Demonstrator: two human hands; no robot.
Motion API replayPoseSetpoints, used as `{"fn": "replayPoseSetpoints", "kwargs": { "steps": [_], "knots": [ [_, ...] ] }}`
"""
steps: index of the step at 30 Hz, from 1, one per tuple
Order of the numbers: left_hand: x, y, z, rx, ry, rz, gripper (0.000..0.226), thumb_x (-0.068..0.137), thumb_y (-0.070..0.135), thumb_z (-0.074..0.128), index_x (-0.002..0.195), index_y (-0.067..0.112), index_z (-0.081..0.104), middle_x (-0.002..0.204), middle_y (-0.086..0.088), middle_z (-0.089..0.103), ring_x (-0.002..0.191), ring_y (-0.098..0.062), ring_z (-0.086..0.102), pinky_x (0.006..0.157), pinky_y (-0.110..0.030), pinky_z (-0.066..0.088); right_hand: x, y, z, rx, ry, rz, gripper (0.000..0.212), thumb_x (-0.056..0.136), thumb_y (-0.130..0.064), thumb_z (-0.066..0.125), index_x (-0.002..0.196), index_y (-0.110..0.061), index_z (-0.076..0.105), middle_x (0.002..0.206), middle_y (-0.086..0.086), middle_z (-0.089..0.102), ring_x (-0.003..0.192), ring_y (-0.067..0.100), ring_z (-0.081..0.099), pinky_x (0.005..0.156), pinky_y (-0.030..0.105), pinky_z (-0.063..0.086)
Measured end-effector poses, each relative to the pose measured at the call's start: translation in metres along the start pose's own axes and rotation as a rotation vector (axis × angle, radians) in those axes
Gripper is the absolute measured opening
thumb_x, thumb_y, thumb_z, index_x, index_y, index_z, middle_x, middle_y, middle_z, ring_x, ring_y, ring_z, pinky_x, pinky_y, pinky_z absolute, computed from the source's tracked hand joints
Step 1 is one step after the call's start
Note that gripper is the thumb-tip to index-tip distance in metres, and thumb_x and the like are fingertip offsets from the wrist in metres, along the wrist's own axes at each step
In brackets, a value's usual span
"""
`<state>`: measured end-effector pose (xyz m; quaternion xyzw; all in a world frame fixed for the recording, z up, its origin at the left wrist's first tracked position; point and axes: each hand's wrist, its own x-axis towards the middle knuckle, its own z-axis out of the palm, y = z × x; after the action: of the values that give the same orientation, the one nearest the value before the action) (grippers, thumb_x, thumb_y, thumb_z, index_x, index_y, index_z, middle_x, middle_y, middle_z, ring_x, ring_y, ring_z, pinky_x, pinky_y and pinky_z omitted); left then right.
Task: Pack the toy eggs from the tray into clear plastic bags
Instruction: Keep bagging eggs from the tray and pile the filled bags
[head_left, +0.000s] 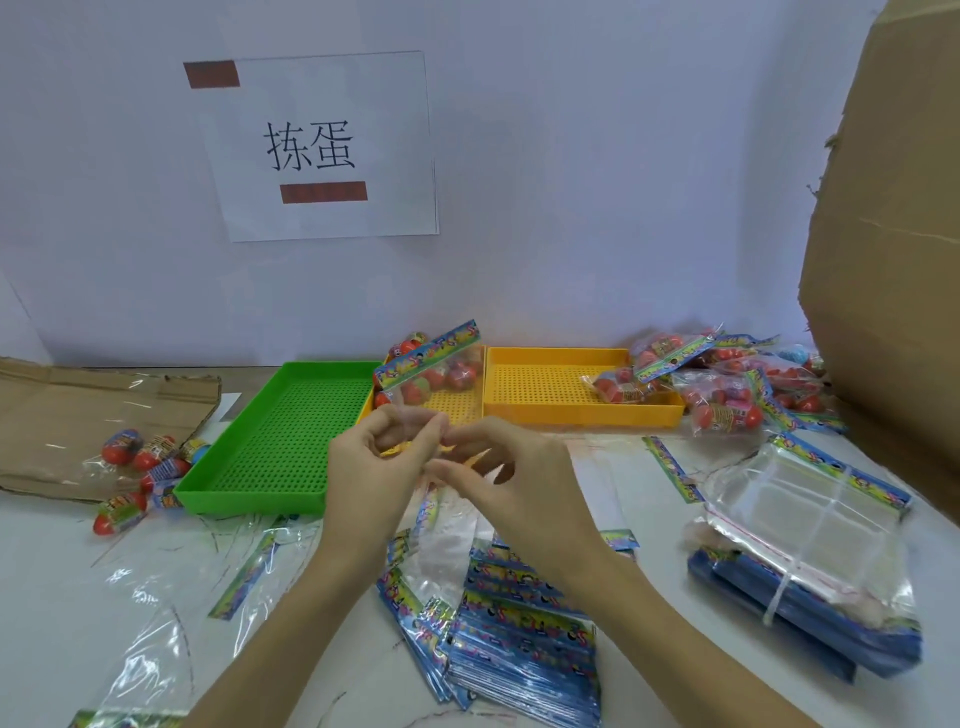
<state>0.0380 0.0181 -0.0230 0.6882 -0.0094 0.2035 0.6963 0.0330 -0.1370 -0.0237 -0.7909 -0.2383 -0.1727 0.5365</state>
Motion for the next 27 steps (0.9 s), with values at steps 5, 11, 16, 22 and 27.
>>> {"fn": "replayPoseSetpoints", "kwargs": {
  "steps": [5,11,16,22,27],
  "knots": [
    [-0.003,0.002,0.002,-0.002,-0.044,0.017,0.007,0.088,0.014,0.084,0.083,0.018,0.08,0.078,-0.006,0.079,0.07,-0.015,0.076,0.061,-0.02,0.058,0.002,-0.001,-0.01,0.339,-0.05,0.183,0.009,0.092,-0.018,0.079,0.1,-0.013,0.077,0.083,0.001,0.079,0.073,0.019,0.077,0.058,0.022,0.053],
    [-0.003,0.003,0.003,0.017,-0.035,0.046,0.007,0.088,0.012,0.084,0.084,0.014,0.078,0.077,-0.004,0.079,0.067,-0.013,0.074,0.059,-0.019,0.057,0.003,-0.005,-0.01,0.382,-0.104,0.233,0.006,0.097,-0.013,0.072,0.096,-0.009,0.076,0.083,0.006,0.078,0.07,0.021,0.074,0.057,0.024,0.052],
    [-0.004,0.0,0.005,0.044,-0.002,0.068,0.008,0.089,0.012,0.083,0.084,0.013,0.077,0.079,-0.002,0.078,0.075,-0.013,0.076,0.061,-0.022,0.059,0.002,-0.004,-0.006,0.361,-0.112,0.23,0.006,0.097,-0.014,0.071,0.101,-0.013,0.075,0.084,0.005,0.078,0.072,0.02,0.074,0.061,0.026,0.056],
    [-0.007,-0.001,0.008,0.036,0.004,0.099,0.01,0.091,0.011,0.081,0.083,0.012,0.075,0.08,-0.001,0.079,0.074,-0.008,0.075,0.061,-0.018,0.057,0.002,-0.002,-0.009,0.407,-0.112,0.243,0.007,0.096,-0.01,0.072,0.099,-0.009,0.078,0.083,0.005,0.079,0.072,0.02,0.075,0.061,0.024,0.055],
    [-0.006,0.0,0.008,0.028,0.019,0.072,0.008,0.092,0.01,0.08,0.085,0.012,0.075,0.08,-0.001,0.079,0.073,-0.013,0.076,0.062,-0.022,0.059,0.006,0.001,-0.013,0.376,-0.086,0.239,0.007,0.097,-0.014,0.071,0.096,-0.009,0.075,0.081,0.006,0.077,0.071,0.017,0.073,0.06,0.023,0.053]
  ]
}}
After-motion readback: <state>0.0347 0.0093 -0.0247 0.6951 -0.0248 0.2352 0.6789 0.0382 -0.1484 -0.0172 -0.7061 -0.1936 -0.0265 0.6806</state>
